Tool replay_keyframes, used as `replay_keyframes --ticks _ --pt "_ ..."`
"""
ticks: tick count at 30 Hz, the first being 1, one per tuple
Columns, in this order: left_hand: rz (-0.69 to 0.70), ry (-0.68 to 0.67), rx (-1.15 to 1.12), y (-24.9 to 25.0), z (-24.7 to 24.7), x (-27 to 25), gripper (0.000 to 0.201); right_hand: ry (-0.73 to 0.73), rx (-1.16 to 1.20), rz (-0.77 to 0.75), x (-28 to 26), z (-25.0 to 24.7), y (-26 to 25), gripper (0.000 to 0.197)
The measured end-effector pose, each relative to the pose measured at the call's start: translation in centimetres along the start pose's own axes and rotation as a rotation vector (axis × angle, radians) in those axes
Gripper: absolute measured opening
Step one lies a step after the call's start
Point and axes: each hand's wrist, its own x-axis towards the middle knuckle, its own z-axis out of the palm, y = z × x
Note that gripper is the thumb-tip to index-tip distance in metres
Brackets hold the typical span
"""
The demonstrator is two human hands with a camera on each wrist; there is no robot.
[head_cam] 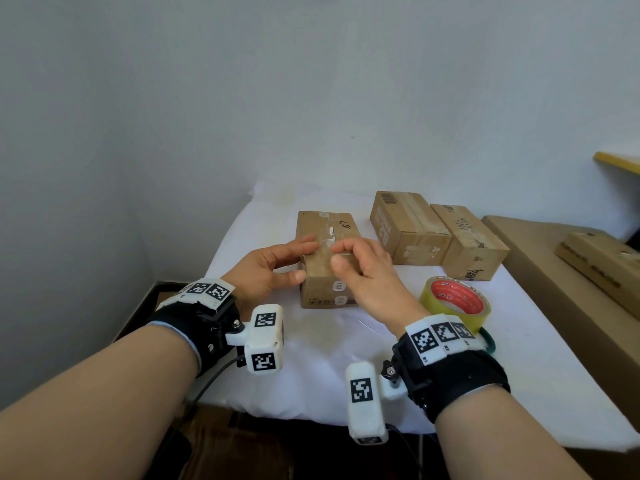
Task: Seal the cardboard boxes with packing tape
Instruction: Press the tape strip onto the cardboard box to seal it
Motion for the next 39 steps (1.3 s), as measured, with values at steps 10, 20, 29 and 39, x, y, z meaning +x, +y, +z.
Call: replay_keyframes --ticks 10,20,29,39 --pt "-0.012 -0.007 0.078 0.6 -0.1 -0.2 0.059 0.077 -0.144 -0.024 0.0 1.2 0.0 0.048" --pt "-0.015 0.065 0.094 1.3 1.1 -0.6 0.053 -0.054 -0.115 -0.028 -0.2 0.0 -0.3 0.051" --pt "0.020 0.133 0.139 1.0 1.7 -0.7 0.050 0.046 -0.065 0.002 0.1 0.5 -0.4 0.010" --pt "-0.025 0.098 0.075 1.3 1.6 -0.8 0.049 0.144 -0.044 0.037 0.7 1.3 -0.3 0.024"
